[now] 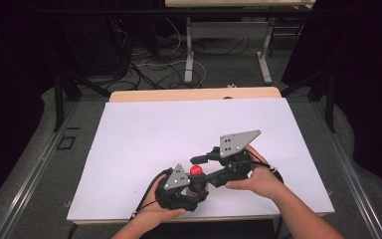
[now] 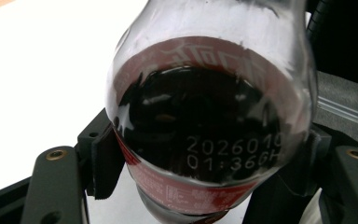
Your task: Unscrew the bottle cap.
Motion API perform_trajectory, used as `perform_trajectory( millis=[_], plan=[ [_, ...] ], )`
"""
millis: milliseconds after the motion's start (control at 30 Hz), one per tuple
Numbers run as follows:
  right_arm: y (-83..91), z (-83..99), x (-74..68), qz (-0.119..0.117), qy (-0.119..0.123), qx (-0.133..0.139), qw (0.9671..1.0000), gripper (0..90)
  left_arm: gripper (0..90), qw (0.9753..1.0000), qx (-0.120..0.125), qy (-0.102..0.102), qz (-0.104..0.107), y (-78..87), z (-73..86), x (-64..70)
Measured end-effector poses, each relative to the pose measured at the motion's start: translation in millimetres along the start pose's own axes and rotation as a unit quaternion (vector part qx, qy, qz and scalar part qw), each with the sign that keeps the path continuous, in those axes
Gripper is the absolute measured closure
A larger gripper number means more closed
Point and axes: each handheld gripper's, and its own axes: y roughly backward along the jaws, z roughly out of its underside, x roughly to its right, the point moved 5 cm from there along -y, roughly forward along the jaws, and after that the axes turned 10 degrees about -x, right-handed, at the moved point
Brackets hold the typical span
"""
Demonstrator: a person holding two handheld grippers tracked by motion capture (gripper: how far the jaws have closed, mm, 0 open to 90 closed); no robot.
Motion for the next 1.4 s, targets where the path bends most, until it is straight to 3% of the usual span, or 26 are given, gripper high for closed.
perform_trajectory(
  millis=[100, 133, 167, 267, 367, 400, 467, 500, 567, 633, 667, 800, 833, 867, 900, 933, 1000, 1033, 1133, 1233, 1300, 1400],
  plan=[
    [3.8, -4.4, -7.0, 0.042, -0.02, 0.013, 0.9988, 49.7, 28.9, 0.9999, 0.002, 0.006, -0.008, -0.1, 0.1, -1.7],
    [3.8, -4.4, -7.0, 0.042, -0.02, 0.013, 0.9988, 49.7, 28.9, 0.9999, 0.002, 0.006, -0.008, -0.1, 0.1, -1.7],
    [5.2, -7.1, -13.9, 0.085, -0.037, 0.021, 0.9954, 49.9, 28.9, 0.9999, 0.001, 0.009, -0.01, -0.3, 0.1, -2.3],
    [4.1, -8.3, -22.0, 0.13, -0.067, 0.032, 0.9888, 51.2, 28.9, 0.9998, 0.003, 0.012, -0.012, -1.3, -0.5, -2.3],
    [1.4, -7.0, -25.7, 0.181, -0.098, 0.033, 0.978, 53.4, 28.9, 0.9997, 0.009, 0.014, -0.017, -2.2, -1.1, -2.1],
    [1.4, -7.0, -25.7, 0.181, -0.098, 0.033, 0.978, 53.4, 28.9, 0.9997, 0.008, 0.014, -0.017, -2.2, -1.2, -2.0],
    [-2.4, -3.4, -25.9, 0.215, -0.111, 0.019, 0.9702, 53.5, 28.9, 0.9997, 0.005, 0.016, -0.019, -2.3, -1.0, -1.6],
    [-4.6, -3.5, -26.7, 0.216, -0.121, 0.026, 0.9685, 53.5, 28.9, 0.9997, 0.007, 0.017, -0.018, -2.8, -1.0, -1.5],
    [-7.1, -1.7, -26.9, 0.226, -0.119, 0.023, 0.9666, 53.8, 28.9, 0.9997, 0.004, 0.018, -0.017, -2.6, -0.4, -1.4],
    [-9.4, -0.5, -27.9, 0.224, -0.118, 0.018, 0.9672, 57.5, 28.9, 0.9997, 0.003, 0.02, -0.014, -2.5, -0.2, -1.4],
    [-10.2, -0.2, -28.2, 0.222, -0.124, 0.021, 0.9668, 60.1, 29.0, 0.9997, 0.003, 0.02, -0.014, -2.5, -0.2, -1.4],
    [-9.8, 0.8, -27.0, 0.196, -0.112, 0.02, 0.9739, 61.4, 29.0, 0.9999, 0.001, 0.015, -0.008, -1.3, 0.2, -1.2],
    [-9.8, 0.8, -27.0, 0.196, -0.112, 0.02, 0.9739, 61.4, 29.0, 0.9999, 0.001, 0.015, -0.008, -1.3, 0.2, -1.2],
    [-8.1, 1.0, -22.7, 0.165, -0.097, 0.018, 0.9813, 61.6, 29.0, 0.9999, -0.003, 0.011, -0.007, -0.9, 0.5, -1.7],
    [-6.8, 1.2, -19.9, 0.149, -0.094, 0.014, 0.9843, 61.6, 29.0, 0.9999, 0.002, 0.009, -0.007, -1.1, 0.2, -1.2],
    [-6.2, 0.8, -17.8, 0.124, -0.073, 0.011, 0.9895, 61.6, 29.0, 1.0, -0.001, 0.007, -0.003, -0.4, 0.0, -0.9],
    [-3.6, 1.2, -11.5, 0.083, -0.053, 0.01, 0.995, 61.6, 29.0, 1.0, 0.001, 0.005, -0.002, -0.3, 0.0, 0.2],
    [-2.7, 1.0, -9.6, 0.06, -0.031, 0.005, 0.9977, 61.6, 29.0, 1.0, -0.002, 0.002, 0.001, 0.0, 0.0, 0.9],
    [-0.1, 0.4, -1.9, -0.003, 0.0, -0.005, 1.0, 61.6, 29.0, 1.0, 0.002, -0.007, 0.006, -0.3, -0.4, 2.3],
    [1.5, 1.0, 5.9, -0.057, 0.009, -0.01, 0.9983, 61.6, 29.0, 0.9998, 0.003, -0.01, 0.014, -0.6, -0.8, 3.4],
    [0.9, 1.2, 9.0, -0.069, 0.023, -0.009, 0.9973, 61.6, 29.0, 0.9999, 0.006, -0.007, 0.005, -2.0, -0.5, 2.7],
    [-0.7, 0.9, 8.1, -0.064, 0.024, -0.008, 0.9976, 61.1, 29.0, 1.0, 0.006, -0.005, 0.003, -2.1, -0.4, 2.5]
  ],
)
